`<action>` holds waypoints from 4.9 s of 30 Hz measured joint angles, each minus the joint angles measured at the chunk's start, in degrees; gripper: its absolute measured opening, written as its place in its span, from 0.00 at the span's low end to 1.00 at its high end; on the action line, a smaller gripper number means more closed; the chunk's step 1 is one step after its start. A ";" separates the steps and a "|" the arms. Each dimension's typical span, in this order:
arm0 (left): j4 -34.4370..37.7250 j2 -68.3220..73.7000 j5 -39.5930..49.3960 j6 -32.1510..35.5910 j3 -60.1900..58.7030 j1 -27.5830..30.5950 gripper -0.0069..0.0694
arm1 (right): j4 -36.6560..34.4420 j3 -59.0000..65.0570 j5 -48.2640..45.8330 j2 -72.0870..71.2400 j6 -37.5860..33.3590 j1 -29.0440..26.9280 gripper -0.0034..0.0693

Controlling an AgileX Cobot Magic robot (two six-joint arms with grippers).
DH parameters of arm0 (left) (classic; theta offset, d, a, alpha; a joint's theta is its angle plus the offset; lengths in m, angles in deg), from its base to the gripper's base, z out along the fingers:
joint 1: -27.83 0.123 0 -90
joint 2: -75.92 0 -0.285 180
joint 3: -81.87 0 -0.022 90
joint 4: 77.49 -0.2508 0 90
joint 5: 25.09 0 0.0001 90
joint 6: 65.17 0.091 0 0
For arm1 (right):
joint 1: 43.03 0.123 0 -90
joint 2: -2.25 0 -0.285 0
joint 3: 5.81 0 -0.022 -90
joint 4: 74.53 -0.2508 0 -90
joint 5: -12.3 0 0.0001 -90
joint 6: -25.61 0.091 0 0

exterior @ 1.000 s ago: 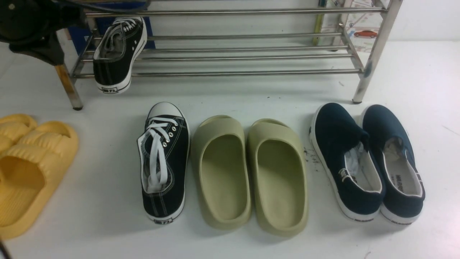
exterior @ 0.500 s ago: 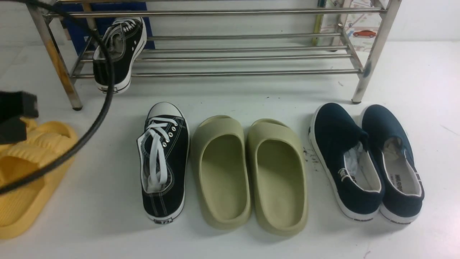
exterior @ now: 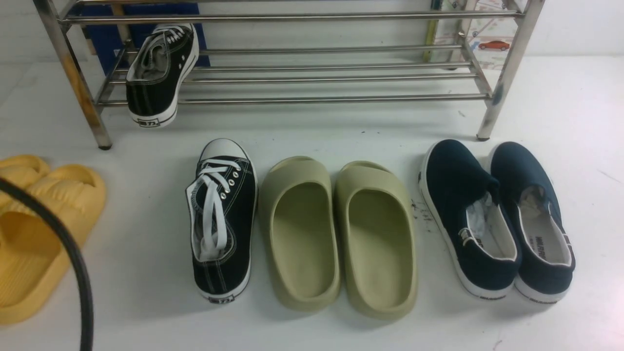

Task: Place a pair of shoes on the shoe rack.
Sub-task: Use the left arm to grab the shoe closest to it, then use the left arm to put a shoe into the shoe rack

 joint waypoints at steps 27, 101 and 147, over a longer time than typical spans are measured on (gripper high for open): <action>0.46 -3.72 -10.91 -0.42 -10.42 -0.36 0.07 | 0.00 0.00 0.00 0.00 0.00 0.00 0.38; -3.55 77.59 -8.09 -12.37 24.08 -16.63 0.32 | 1.29 0.00 -0.02 0.00 0.00 0.00 0.38; 1.41 76.81 -0.71 -4.67 46.50 -10.64 0.07 | 1.29 0.00 -0.02 0.00 0.00 0.00 0.38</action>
